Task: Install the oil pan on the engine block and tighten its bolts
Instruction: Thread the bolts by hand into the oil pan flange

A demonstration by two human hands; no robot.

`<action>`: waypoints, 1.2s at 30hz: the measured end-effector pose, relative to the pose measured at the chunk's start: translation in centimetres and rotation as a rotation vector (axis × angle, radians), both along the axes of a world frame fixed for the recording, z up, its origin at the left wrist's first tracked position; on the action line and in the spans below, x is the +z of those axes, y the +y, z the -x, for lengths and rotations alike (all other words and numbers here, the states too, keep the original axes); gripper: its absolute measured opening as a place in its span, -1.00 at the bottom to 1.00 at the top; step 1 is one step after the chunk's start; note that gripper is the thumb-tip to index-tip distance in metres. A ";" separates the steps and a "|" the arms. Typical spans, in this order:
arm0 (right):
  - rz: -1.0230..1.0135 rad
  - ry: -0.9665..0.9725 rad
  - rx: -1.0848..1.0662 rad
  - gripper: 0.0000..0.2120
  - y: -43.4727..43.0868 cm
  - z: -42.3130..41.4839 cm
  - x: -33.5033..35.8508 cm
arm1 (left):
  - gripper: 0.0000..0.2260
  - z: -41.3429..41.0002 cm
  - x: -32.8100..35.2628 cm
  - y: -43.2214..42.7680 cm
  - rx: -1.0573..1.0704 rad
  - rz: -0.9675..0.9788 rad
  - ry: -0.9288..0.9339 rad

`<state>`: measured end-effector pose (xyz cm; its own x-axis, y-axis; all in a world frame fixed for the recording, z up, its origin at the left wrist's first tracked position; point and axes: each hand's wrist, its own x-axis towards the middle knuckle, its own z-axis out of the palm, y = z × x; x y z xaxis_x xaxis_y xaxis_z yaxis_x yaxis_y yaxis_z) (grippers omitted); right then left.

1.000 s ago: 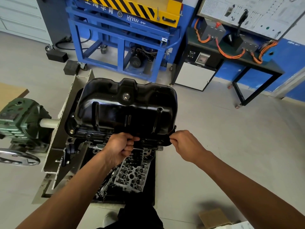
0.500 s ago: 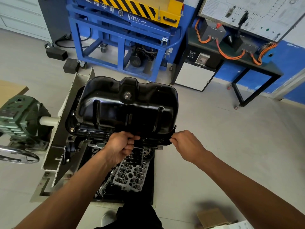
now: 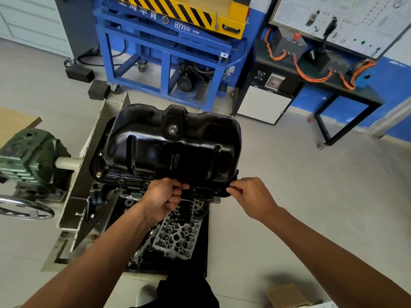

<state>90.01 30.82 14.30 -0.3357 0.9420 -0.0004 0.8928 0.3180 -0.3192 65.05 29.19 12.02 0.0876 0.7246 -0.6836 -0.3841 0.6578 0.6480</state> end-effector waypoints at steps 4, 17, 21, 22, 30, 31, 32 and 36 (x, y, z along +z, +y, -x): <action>0.030 -0.006 0.037 -0.63 0.0 -0.3 0.3 | -0.73 0.0 0.1 -0.1 -0.003 -0.004 -0.003; 0.086 -0.353 0.315 -0.78 1.5 -0.8 1.4 | -0.73 -0.3 -0.5 0.1 0.007 -0.008 0.004; 0.098 -0.365 0.393 -0.67 2.1 -1.2 1.9 | -0.73 -0.2 -0.7 0.2 0.010 -0.003 0.000; 0.103 -0.352 0.403 -0.66 2.1 -1.3 2.0 | -0.73 -0.2 -0.7 0.2 0.009 -0.001 -0.002; 0.138 -0.156 0.365 -0.73 2.0 -1.8 1.4 | -0.73 -0.1 -0.8 0.3 0.001 -0.004 0.005; 0.143 -0.106 0.350 -0.74 2.0 -1.8 1.3 | -0.72 -0.1 -0.8 0.3 0.000 -0.006 0.006; 0.144 -0.064 0.335 -0.76 1.9 -1.9 1.2 | -0.72 -0.1 -0.8 0.3 -0.002 -0.007 0.007; 0.122 0.009 0.244 -0.79 1.4 -1.9 0.7 | -0.73 0.0 -0.8 0.2 -0.007 -0.014 0.008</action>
<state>91.88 32.20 15.01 -0.5535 0.8263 -0.1046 0.7912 0.4825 -0.3758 65.06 29.36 11.21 0.0869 0.7333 -0.6743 -0.3745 0.6513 0.6600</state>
